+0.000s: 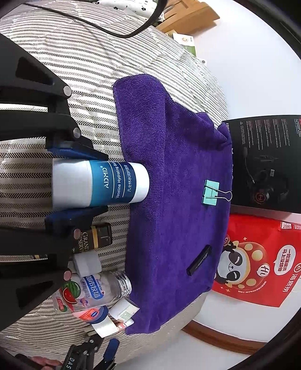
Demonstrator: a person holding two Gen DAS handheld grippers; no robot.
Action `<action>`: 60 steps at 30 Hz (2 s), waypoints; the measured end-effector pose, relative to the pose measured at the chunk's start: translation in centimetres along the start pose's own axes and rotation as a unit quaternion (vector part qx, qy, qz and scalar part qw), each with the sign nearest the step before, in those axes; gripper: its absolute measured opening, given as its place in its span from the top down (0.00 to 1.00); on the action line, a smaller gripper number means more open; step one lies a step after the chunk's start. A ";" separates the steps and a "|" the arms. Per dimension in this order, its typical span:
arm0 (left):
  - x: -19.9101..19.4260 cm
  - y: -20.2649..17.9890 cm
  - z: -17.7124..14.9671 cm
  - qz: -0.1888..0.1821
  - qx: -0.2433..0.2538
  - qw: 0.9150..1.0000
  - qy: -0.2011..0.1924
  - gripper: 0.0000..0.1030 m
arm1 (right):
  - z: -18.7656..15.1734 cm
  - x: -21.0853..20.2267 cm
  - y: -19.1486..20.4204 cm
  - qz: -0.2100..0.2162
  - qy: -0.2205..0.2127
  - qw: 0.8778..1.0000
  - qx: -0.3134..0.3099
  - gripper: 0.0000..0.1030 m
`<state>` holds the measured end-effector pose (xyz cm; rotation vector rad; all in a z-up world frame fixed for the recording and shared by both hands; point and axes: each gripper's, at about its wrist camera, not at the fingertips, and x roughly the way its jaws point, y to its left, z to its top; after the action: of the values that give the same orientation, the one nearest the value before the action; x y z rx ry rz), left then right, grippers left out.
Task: Organize rigid objects
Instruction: 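Grasp the pink highlighter with the right tool, then place the white tube on the towel with the left tool while the right tool places the highlighter there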
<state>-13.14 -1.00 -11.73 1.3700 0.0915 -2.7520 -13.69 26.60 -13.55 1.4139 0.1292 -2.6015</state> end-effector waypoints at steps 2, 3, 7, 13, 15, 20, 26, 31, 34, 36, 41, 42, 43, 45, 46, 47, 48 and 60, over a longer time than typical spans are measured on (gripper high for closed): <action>0.0 -0.1 0.0 0.000 0.000 1.000 0.001 0.67 | 0.2 0.0 0.6 0.000 -0.008 1.000 -0.007 0.38; 0.0 0.0 0.0 0.000 0.001 1.000 0.001 0.67 | 0.2 0.0 1.0 -0.002 -0.011 1.000 -0.015 0.42; -0.1 0.1 0.0 -0.002 -0.003 1.000 0.001 0.67 | 0.3 -0.1 1.9 0.004 -0.016 1.000 -0.022 0.58; -0.4 0.7 -0.3 -0.011 -0.009 1.000 -0.001 0.67 | 0.2 -0.3 2.5 0.011 -0.016 1.000 -0.016 0.83; -0.6 1.0 -0.4 -0.017 -0.012 1.000 0.000 0.67 | 0.2 -0.3 2.5 0.012 -0.013 1.000 -0.014 0.83; -1.0 2.2 -0.3 -0.034 -0.027 0.999 0.000 0.67 | 0.0 -0.9 1.8 0.030 -0.010 0.999 0.007 0.83; -2.1 2.8 0.4 -0.040 -0.030 0.999 -0.006 0.67 | -0.2 -1.9 1.5 0.028 -0.008 1.000 0.011 0.83; -3.1 2.8 1.3 -0.038 -0.025 0.999 -0.016 0.67 | 0.3 -3.0 1.3 0.031 -0.016 0.999 0.013 0.83; -3.6 2.8 2.0 -0.038 -0.024 0.999 -0.023 0.67 | 0.9 -3.6 1.3 0.036 -0.024 0.999 0.016 0.83; -4.0 2.7 2.6 -0.041 -0.023 0.999 -0.028 0.67 | 1.3 -3.7 1.3 0.038 -0.026 0.999 0.017 0.83; -4.4 2.5 4.2 -0.046 -0.015 0.998 -0.040 0.67 | 2.9 -4.0 1.6 0.045 -0.034 0.998 0.014 0.83; -4.4 2.5 4.7 -0.049 -0.016 0.998 -0.045 0.67 | 3.4 -4.1 1.8 0.046 -0.037 0.998 0.012 0.83; -4.3 2.6 5.1 -0.051 -0.017 0.997 -0.049 0.67 | 3.8 -4.2 1.8 0.047 -0.039 0.998 0.011 0.83; -3.9 2.6 6.1 -0.050 -0.014 0.997 -0.050 0.67 | 5.0 -4.2 1.9 0.053 -0.047 0.997 0.009 0.83; -3.6 2.6 6.8 -0.049 -0.013 0.997 -0.053 0.67 | 5.5 -4.1 1.9 0.054 -0.050 0.997 0.009 0.83; -3.4 2.6 7.2 -0.049 -0.012 0.997 -0.054 0.67 | 6.3 -3.9 2.0 0.055 -0.051 0.997 0.008 0.83; -3.1 2.6 7.7 -0.050 -0.012 0.997 -0.054 0.67 | 6.7 -3.8 2.0 0.056 -0.054 0.997 0.008 0.83; 3.9 2.5 12.6 -0.048 -0.018 0.999 -0.004 0.67 | 14.7 3.1 1.5 0.033 -0.015 0.999 -0.002 0.83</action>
<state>-25.33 -4.66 -7.34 1.3803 0.2106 -2.8186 -27.21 22.44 -8.13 1.3542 0.0810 -2.5654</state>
